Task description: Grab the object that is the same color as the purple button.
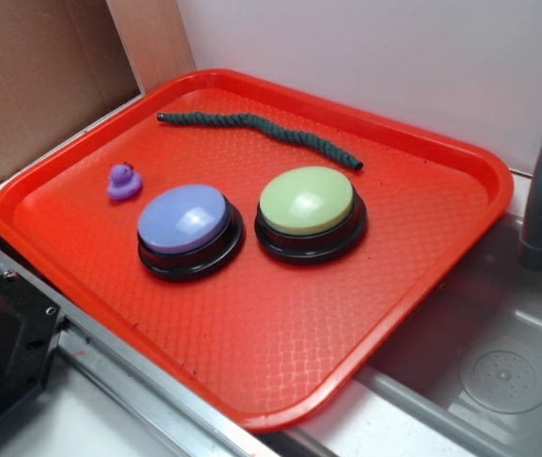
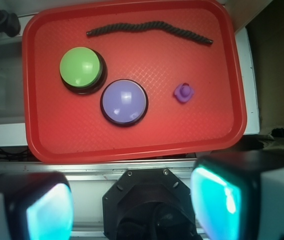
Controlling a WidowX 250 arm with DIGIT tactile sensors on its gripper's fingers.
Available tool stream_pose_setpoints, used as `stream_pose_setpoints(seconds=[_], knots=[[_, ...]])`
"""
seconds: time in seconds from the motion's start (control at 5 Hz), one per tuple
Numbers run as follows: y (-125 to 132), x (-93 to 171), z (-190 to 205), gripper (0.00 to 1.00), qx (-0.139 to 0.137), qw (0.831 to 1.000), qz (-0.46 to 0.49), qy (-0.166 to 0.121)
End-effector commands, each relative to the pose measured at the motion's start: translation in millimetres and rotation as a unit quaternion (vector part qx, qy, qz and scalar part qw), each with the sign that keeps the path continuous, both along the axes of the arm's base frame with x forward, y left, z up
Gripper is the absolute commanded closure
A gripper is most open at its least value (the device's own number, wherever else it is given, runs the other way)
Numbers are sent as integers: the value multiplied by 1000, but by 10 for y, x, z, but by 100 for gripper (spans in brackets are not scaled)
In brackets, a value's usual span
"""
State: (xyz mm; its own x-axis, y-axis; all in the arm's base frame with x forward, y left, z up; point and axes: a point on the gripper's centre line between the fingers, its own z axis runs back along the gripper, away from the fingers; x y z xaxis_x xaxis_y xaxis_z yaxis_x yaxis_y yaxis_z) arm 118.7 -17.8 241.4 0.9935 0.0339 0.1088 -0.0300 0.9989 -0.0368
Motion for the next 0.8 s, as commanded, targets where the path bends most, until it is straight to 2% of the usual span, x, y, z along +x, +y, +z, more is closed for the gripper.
stream_pose_setpoints(seconds=[0.0,0.2,0.4,0.6], knots=[[0,0,0,0,0,1000,0,0],[136,127,-98,0,-48,995,91,-10],[277,238,-227,0,-64,982,175,-14],[494,403,-502,0,-90,957,275,-18]])
